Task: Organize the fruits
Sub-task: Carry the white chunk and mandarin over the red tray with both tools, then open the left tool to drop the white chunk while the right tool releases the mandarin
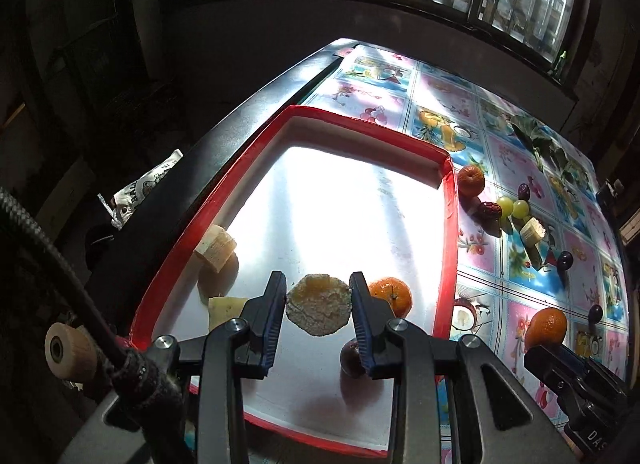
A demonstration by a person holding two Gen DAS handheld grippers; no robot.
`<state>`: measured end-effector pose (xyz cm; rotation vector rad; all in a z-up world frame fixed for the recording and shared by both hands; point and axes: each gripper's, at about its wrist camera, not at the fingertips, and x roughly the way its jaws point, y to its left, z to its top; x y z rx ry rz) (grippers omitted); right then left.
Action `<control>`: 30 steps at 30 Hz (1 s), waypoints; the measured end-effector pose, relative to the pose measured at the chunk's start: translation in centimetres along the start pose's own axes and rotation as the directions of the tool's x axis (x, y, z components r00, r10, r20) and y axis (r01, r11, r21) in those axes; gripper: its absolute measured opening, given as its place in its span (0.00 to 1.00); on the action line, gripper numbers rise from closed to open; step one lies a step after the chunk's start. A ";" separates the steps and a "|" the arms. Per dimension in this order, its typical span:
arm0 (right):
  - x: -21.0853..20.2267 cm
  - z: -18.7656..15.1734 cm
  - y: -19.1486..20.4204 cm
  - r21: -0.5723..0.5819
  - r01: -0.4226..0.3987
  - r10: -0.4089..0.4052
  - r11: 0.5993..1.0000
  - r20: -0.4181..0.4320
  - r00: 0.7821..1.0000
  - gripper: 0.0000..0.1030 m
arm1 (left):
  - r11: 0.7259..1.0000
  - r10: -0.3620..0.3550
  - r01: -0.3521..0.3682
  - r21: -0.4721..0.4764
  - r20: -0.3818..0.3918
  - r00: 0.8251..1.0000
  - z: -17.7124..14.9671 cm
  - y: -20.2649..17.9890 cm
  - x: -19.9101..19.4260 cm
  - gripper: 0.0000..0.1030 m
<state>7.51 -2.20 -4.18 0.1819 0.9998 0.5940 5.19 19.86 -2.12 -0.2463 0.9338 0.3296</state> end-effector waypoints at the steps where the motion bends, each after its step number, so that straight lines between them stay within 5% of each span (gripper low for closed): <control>1: 0.3 0.3 0.4 -0.007 -0.007 0.007 1.000 0.002 1.000 0.33 | 1.000 0.010 -0.010 -0.012 0.000 1.000 0.3 0.5 0.1 0.31; 9: 3.4 3.1 3.9 -0.079 -0.057 0.057 0.995 -0.006 0.998 0.33 | 0.997 0.042 -0.044 -0.058 -0.040 0.998 2.1 2.2 2.7 0.31; 20: 11.0 6.7 6.6 -0.186 -0.012 -0.007 0.982 -0.102 0.995 0.34 | 0.999 0.051 -0.052 -0.009 -0.106 0.993 1.7 2.0 5.7 0.31; 30: 13.2 6.9 7.5 -0.259 0.013 -0.048 0.966 -0.132 0.990 0.35 | 0.997 0.076 -0.078 -0.006 -0.138 0.988 1.9 2.2 7.2 0.31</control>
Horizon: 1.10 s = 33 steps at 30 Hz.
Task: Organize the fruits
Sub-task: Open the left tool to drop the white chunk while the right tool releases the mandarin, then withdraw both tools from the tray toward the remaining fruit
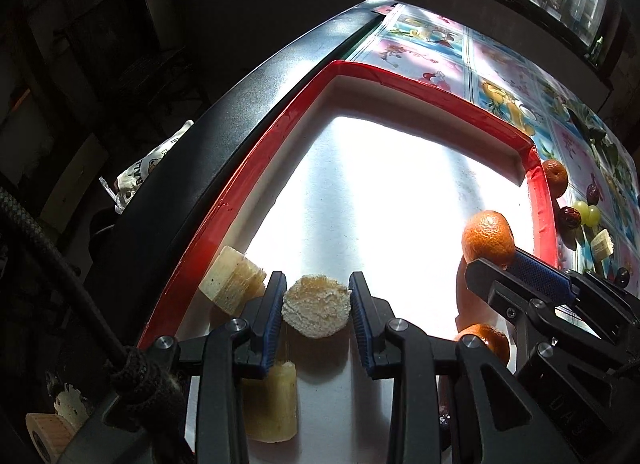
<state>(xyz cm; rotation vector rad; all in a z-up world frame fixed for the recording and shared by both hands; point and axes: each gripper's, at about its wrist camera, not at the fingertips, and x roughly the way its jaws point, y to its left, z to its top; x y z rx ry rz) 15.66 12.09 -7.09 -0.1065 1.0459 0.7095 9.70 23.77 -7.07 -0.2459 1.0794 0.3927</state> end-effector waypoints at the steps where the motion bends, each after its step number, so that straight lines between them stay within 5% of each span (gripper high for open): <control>1: 0.0 0.0 0.0 -0.005 0.000 0.000 1.000 0.000 1.000 0.35 | 1.000 -0.001 0.001 -0.006 -0.002 1.000 0.0 0.1 0.0 0.33; 8: -2.1 -0.5 -0.3 0.006 -0.019 0.019 1.000 0.035 0.999 0.37 | 1.000 -0.004 0.004 -0.023 0.014 1.000 -0.3 0.3 -1.2 0.33; 13: -5.8 -1.9 -1.3 0.047 -0.048 0.043 0.998 0.103 0.994 0.37 | 1.000 -0.012 0.013 -0.020 0.055 0.998 -0.8 -0.6 -3.1 0.51; 18: -9.1 -4.0 -3.3 0.112 -0.065 0.048 0.992 0.148 0.988 0.37 | 1.000 -0.018 0.019 -0.006 0.103 0.995 -1.4 -2.0 -5.3 0.55; 33: -14.5 -12.2 -10.6 0.304 -0.016 -0.037 0.952 0.168 0.985 0.40 | 0.995 -0.048 0.035 0.094 0.139 0.989 -3.8 -6.8 -8.3 0.63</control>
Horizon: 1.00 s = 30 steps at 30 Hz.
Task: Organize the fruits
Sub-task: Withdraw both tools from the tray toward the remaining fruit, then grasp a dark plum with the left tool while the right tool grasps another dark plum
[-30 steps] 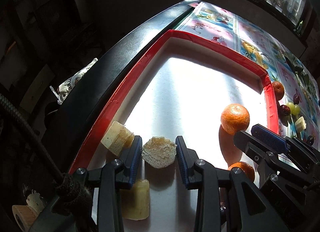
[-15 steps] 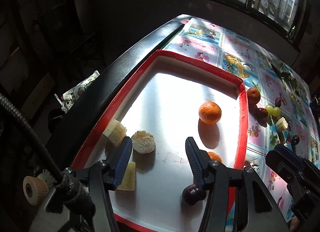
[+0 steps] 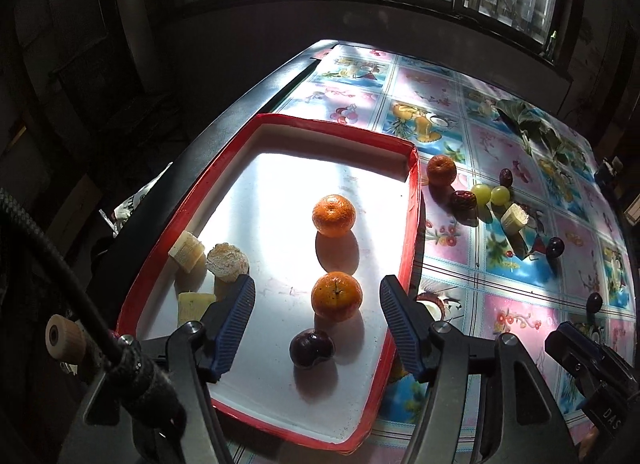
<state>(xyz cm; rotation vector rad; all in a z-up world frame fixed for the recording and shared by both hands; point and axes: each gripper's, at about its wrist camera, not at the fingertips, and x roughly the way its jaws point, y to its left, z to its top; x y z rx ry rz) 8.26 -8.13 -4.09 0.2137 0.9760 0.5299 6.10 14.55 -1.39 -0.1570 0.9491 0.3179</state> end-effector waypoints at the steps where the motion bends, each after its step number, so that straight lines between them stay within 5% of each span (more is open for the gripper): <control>1: -0.3 -0.2 -0.7 0.010 0.005 -0.005 1.000 0.004 1.000 0.40 | 1.000 -0.004 0.004 0.004 -0.001 1.000 -0.1 -0.2 0.0 0.63; 23: -6.0 -2.6 -9.4 0.162 0.134 -0.147 0.978 0.073 0.986 0.39 | 0.986 -0.116 0.120 0.116 -0.038 0.992 -1.6 -6.9 -1.1 0.65; 30: -5.8 -1.6 -10.8 0.132 0.337 -0.350 0.932 0.093 0.932 0.39 | 0.961 -0.222 0.229 0.158 -0.063 0.973 -1.7 -10.1 -0.5 0.65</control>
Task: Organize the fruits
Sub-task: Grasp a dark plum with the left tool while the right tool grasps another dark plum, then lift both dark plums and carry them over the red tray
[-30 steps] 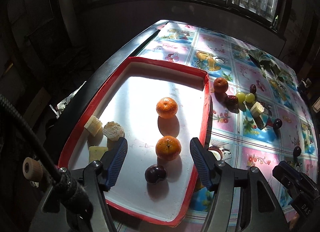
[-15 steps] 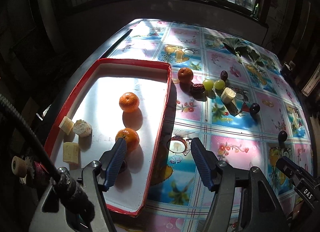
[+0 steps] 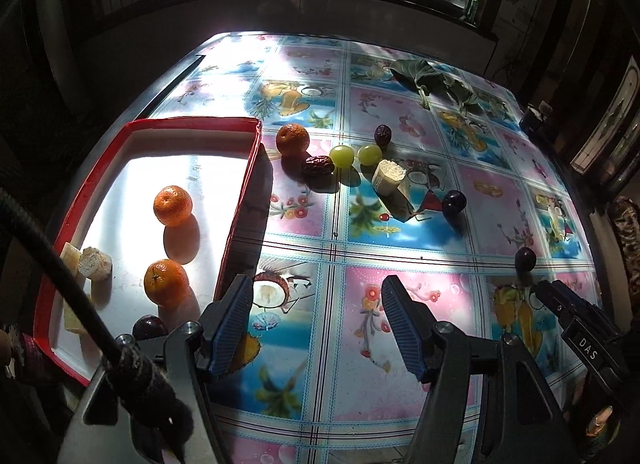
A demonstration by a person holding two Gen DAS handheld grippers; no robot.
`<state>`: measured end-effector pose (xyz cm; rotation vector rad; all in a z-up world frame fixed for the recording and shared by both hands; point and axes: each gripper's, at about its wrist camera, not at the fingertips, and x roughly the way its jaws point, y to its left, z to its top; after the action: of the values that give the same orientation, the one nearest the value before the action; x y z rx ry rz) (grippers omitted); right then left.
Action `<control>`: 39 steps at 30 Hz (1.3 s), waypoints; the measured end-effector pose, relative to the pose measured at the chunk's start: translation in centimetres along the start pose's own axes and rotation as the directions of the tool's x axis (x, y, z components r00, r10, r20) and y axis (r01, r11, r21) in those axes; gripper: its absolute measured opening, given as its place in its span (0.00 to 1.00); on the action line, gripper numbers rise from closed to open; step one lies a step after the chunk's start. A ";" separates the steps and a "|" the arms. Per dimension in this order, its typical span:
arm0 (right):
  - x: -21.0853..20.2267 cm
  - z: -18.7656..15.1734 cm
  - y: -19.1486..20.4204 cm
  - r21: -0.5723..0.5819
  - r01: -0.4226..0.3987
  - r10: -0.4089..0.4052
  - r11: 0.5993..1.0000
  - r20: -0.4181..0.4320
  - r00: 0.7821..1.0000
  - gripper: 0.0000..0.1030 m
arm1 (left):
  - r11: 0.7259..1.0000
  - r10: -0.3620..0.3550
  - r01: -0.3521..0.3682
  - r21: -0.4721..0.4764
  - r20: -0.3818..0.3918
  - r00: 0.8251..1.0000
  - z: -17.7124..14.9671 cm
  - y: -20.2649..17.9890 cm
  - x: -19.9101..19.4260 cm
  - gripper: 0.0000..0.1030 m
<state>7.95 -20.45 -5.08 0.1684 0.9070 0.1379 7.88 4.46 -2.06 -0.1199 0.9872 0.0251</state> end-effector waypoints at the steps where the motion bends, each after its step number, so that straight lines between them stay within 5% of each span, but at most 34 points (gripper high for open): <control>1: 0.4 0.3 -0.2 -0.004 0.018 -0.018 1.000 -0.002 1.000 0.39 | 1.000 -0.023 0.023 0.014 -0.005 1.000 0.2 -0.8 0.3 0.65; 10: 3.4 2.6 -0.6 -0.036 0.111 -0.112 0.993 -0.027 0.993 0.39 | 0.994 -0.039 0.044 0.103 -0.050 0.998 2.7 -7.3 5.0 0.65; 18: 4.2 2.9 -0.3 -0.053 0.066 -0.068 0.996 -0.052 0.996 0.40 | 0.989 -0.028 0.038 0.141 -0.075 0.997 5.6 -11.3 9.1 0.64; 21: 4.0 2.7 -0.3 -0.054 0.024 -0.027 0.998 -0.054 0.998 0.29 | 0.987 -0.014 0.029 0.161 -0.090 0.996 6.0 -12.0 10.4 0.62; 26: 2.9 2.6 -1.0 -0.018 -0.016 0.015 1.000 -0.033 0.999 0.27 | 0.984 -0.049 0.066 0.165 -0.104 0.993 5.9 -12.2 11.0 0.23; 39: -1.0 1.4 -1.6 0.035 -0.116 0.115 0.993 0.016 0.993 0.26 | 0.990 -0.117 0.121 0.066 -0.067 0.991 2.8 -6.4 5.1 0.23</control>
<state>8.56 -22.32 -3.75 0.2547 0.8865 0.2281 13.48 -1.73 -4.17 -0.1156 1.0410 -0.1235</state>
